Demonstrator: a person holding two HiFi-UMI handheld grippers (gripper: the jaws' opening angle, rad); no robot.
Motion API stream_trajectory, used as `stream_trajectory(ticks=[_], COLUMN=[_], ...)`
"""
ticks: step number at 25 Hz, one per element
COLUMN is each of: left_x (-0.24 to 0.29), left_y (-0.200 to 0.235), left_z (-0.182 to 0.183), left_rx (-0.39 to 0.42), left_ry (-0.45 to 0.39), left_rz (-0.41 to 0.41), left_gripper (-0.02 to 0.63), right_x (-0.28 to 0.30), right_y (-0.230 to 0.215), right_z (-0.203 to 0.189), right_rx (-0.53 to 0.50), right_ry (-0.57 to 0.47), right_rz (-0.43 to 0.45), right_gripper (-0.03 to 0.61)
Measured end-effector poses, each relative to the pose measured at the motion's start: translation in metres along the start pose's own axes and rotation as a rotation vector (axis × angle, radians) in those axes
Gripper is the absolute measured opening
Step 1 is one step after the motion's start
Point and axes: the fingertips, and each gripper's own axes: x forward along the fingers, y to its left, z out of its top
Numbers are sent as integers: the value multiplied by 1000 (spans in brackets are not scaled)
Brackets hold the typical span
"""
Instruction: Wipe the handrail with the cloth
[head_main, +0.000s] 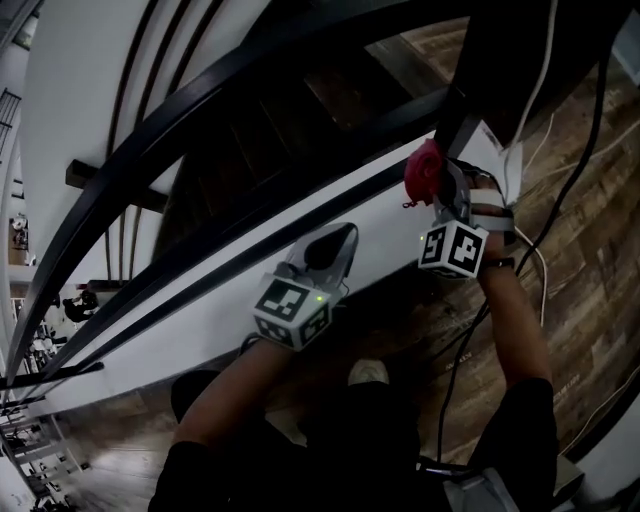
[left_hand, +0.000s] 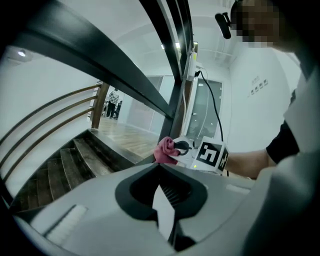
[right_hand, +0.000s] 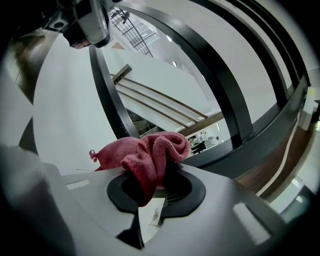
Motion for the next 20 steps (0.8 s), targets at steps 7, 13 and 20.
stream_trajectory(ticks=[7, 13, 20], left_x=[-60, -142, -274], left_y=[18, 45, 80], left_z=[-9, -10, -11], left_rx=[109, 136, 193], left_ry=[12, -27, 20], left_rz=[63, 120, 197], left_gripper=[-2, -1, -2], right_x=[-49, -97, -154], right_y=[26, 68, 91], right_z=[32, 138, 288], right_rx=[-15, -4, -5], right_ry=[-126, -349, -658], right_rz=[91, 212, 318], right_gripper=[48, 48, 47])
